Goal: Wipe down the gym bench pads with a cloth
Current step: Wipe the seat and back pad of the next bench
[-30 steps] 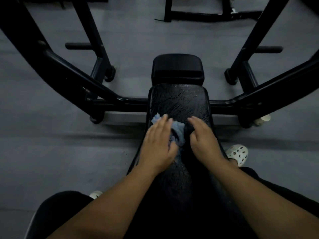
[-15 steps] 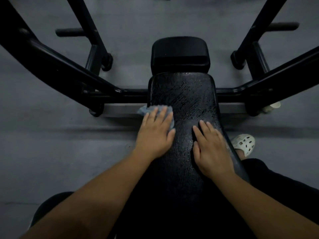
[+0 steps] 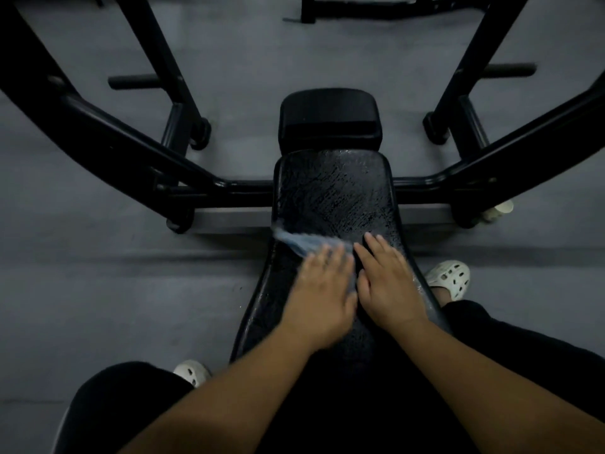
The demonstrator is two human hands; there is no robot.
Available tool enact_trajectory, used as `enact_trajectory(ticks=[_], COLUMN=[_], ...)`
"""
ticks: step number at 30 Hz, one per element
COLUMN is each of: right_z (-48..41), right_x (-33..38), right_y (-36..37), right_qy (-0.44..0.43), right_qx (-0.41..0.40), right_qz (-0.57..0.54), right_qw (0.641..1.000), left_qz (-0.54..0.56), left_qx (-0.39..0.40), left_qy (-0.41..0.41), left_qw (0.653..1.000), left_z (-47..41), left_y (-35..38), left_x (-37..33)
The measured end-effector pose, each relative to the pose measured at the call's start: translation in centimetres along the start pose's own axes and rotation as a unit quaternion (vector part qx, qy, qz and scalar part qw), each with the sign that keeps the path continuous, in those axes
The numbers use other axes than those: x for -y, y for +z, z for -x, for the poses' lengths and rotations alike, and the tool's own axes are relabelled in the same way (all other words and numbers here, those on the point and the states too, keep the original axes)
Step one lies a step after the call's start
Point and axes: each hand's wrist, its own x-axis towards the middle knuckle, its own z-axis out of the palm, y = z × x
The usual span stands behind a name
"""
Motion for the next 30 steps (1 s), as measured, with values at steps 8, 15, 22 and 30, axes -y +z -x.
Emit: enact_trajectory(ticks=[8, 15, 22, 30], right_z=[-0.6, 4.9, -5.4, -20.1], right_x=[3.3, 4.9, 1.0, -0.1], right_y=[-2.7, 0.9, -0.4, -0.8], right_qy=[0.059, -0.110, -0.030, -0.060], right_qx=[-0.033, 0.056, 0.022, -0.038], right_qz=[-0.137, 0.049, 0.047, 0.035], right_qw=[0.988, 0.991, 0.998, 0.997], left_qz=[0.421, 0.076, -0.004, -0.026], left_qx=[-0.094, 0.002, 0.006, -0.032], left_qy=[-0.141, -0.088, -0.046, -0.040], left_qw=[0.891, 0.993, 0.999, 0.998], left_z=[0.7, 1.5, -4.4, -20.4], left_y=[-4.6, -2.9, -2.9, -4.2], left_x=[2.5, 5.1, 6.7, 10.9])
